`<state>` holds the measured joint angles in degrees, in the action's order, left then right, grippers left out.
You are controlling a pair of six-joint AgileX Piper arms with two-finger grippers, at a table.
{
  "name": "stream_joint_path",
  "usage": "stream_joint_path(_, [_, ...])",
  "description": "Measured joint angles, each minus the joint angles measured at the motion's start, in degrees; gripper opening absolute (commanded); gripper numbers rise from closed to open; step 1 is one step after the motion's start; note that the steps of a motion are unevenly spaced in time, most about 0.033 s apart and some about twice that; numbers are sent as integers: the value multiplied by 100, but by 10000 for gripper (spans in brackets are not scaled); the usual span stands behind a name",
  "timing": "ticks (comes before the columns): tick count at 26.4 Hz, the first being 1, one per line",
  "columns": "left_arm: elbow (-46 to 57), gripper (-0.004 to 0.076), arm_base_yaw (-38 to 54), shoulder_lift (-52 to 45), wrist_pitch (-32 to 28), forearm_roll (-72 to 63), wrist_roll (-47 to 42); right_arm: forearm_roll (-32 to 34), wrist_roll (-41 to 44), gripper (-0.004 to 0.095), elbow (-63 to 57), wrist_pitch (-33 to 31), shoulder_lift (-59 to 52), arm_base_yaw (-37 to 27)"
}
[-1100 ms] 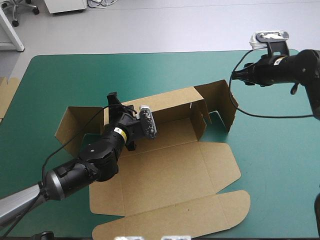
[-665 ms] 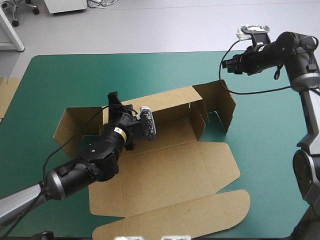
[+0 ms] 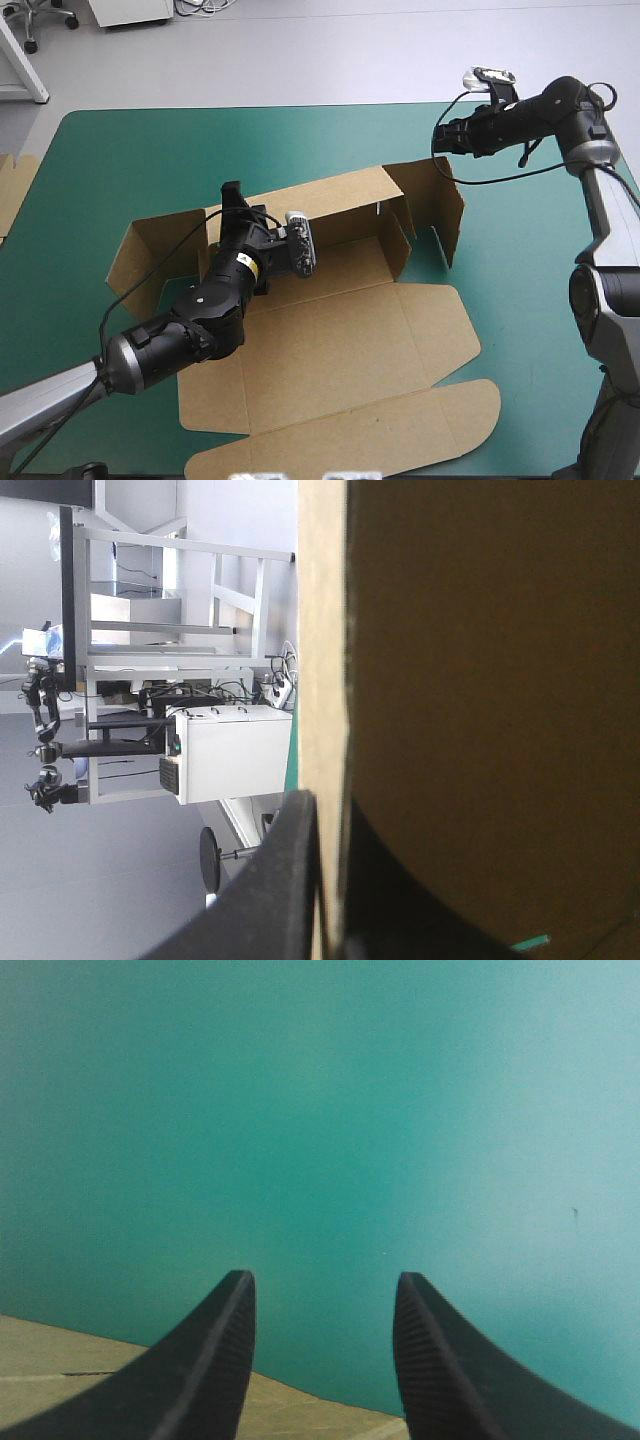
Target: Fold the box
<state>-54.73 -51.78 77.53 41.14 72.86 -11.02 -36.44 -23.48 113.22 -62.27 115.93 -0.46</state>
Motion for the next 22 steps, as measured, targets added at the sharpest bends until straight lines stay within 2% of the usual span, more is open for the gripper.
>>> stream_joint_path(6, [0, -10, 0, 178, 104, 357, -233, -389, -255, 405, 6, -766, 26, -6])
stream_joint_path(12, [0, -10, 9, 318, 149, 621, -387, -425, -292, 326, 6, -817, -31, -11])
stream_joint_path(22, [0, -10, 9, 326, 127, 685, -487, -489, -326, 324, 6, -836, -208, -11])
